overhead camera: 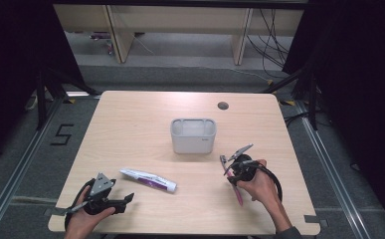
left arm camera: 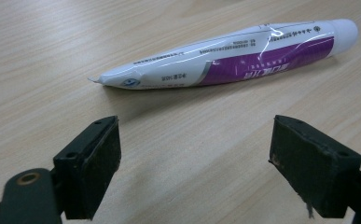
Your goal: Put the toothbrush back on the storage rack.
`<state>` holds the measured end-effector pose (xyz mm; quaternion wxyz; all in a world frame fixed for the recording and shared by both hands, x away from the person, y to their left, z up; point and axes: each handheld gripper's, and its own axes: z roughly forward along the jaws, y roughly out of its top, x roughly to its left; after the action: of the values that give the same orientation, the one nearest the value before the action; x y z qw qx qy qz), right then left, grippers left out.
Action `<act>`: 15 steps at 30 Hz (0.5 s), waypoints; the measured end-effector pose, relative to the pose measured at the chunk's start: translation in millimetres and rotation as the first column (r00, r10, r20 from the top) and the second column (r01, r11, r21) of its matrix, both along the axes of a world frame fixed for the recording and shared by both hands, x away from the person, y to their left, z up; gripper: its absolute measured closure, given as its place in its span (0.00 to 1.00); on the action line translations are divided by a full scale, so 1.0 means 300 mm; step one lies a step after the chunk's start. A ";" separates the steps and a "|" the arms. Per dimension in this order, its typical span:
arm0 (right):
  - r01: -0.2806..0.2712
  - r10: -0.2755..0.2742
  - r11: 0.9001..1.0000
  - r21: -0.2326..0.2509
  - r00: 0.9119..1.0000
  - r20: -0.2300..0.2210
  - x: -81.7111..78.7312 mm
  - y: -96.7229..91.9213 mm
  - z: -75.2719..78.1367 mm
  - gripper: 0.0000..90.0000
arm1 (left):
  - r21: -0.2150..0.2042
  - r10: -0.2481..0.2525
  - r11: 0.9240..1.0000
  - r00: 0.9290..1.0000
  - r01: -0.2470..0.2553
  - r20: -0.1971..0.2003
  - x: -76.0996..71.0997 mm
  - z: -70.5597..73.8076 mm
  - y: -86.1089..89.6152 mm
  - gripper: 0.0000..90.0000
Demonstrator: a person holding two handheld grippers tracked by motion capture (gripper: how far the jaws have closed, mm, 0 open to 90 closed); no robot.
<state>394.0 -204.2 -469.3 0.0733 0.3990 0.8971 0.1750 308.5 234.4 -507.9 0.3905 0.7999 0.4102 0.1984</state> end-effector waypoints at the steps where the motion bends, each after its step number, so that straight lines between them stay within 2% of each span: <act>1: -0.005 0.005 1.000 -0.009 1.000 -0.004 0.005 0.002 0.000 0.74 | 0.010 -0.015 1.000 1.000 0.015 0.010 0.003 0.000 0.003 0.18; 4: -0.003 0.003 1.000 -0.015 1.000 -0.011 0.013 0.008 -0.002 0.74 | 0.002 -0.007 1.000 1.000 0.007 0.004 0.000 -0.002 0.000 0.18; 5: -0.024 0.023 1.000 -0.012 1.000 -0.012 0.019 0.008 -0.004 0.74 | 0.003 -0.003 1.000 1.000 0.003 0.005 0.000 -0.001 0.000 0.18; 6: -0.057 0.058 0.998 -0.028 0.998 0.025 0.031 0.008 -0.009 0.75 | 0.020 -0.010 1.000 1.000 0.010 0.000 0.001 0.002 0.003 0.18; 8: -0.048 0.048 0.998 -0.030 0.999 0.017 0.030 0.012 -0.009 0.76 | 0.007 -0.010 1.000 1.000 0.010 0.011 0.002 -0.002 0.001 0.18; 10: -0.042 0.042 0.998 -0.039 0.999 -0.003 0.031 0.021 -0.012 0.77 | 0.010 -0.010 1.000 1.000 0.010 0.003 0.000 -0.001 0.000 0.18; 13: -0.032 0.032 0.997 -0.065 0.999 0.001 0.036 0.030 -0.020 0.77 | -0.009 -0.002 1.000 1.000 0.002 0.008 0.001 -0.001 -0.002 0.18; 15: -0.048 0.049 0.996 -0.070 0.999 0.001 0.044 0.028 -0.022 0.77 | 0.000 -0.005 1.000 1.000 0.005 0.003 -0.001 0.000 0.000 0.18</act>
<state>407.1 -195.9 -475.9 0.0843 0.3741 0.9119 0.1461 308.2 234.3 -508.1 0.3917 0.8006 0.4077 0.1985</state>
